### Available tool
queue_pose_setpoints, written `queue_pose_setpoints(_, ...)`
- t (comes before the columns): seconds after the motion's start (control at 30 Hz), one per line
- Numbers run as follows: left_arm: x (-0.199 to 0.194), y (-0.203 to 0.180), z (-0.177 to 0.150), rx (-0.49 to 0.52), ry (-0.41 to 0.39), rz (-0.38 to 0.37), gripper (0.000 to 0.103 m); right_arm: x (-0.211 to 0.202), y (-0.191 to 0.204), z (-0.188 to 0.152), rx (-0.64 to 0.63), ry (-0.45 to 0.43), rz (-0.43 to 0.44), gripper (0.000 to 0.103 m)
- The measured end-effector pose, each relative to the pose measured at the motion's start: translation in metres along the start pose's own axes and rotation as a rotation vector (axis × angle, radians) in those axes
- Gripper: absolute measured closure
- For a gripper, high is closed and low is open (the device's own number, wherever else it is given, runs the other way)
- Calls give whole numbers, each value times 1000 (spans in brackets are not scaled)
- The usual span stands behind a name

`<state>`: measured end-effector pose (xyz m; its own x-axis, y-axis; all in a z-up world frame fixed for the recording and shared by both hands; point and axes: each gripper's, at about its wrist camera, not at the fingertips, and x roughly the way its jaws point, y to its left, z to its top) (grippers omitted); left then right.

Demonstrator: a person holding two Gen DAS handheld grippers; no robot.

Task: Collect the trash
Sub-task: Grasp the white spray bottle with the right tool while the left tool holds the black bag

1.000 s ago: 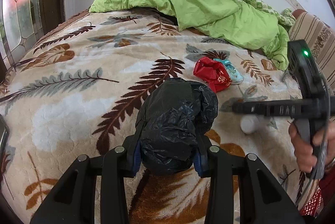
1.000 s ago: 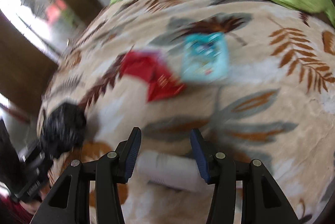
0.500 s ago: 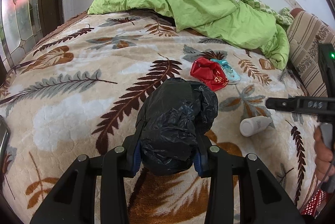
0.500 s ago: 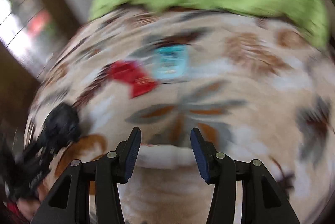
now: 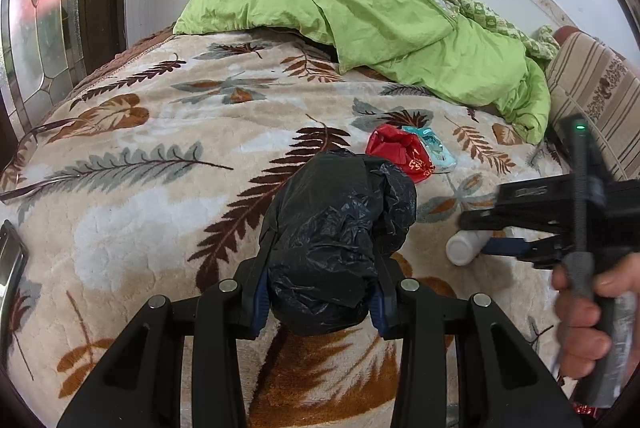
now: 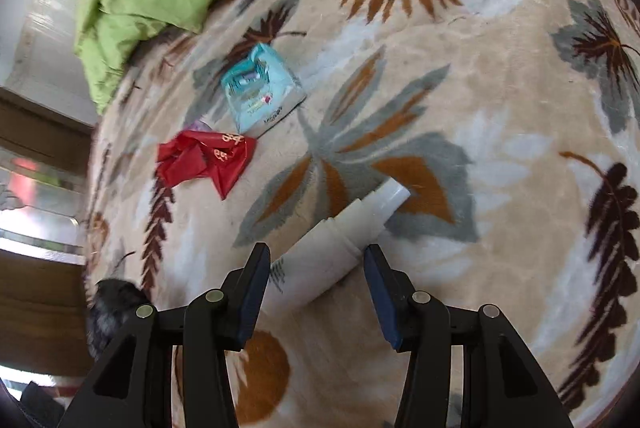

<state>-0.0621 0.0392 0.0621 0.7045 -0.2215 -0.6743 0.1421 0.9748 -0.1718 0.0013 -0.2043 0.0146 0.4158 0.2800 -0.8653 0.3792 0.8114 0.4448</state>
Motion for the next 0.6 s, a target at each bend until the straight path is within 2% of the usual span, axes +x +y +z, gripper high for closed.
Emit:
queue_pose_setpoints(0.1, -2, 5, 1, -15, 1, -3, 65, 11, 25, -3, -116, -19, -101, 54)
queue_pose_setpoints(0.17, -3, 8, 2, -19, 2, -3, 65, 13, 39, -9, -208, -54, -151, 59)
queue_pose_setpoints(0.27, -6, 9, 2, -21, 2, -12, 65, 11, 38, -17, -255, -77, -129, 63)
queue_pose_setpoints(0.37, -8, 6, 2, -11, 1, -13, 65, 1, 30, -30, -266, -87, -46, 67)
queue_pose_setpoints(0.6, -17, -12, 0, 42, -25, 5, 65, -48, 25, -82, -371, -271, -22, 68)
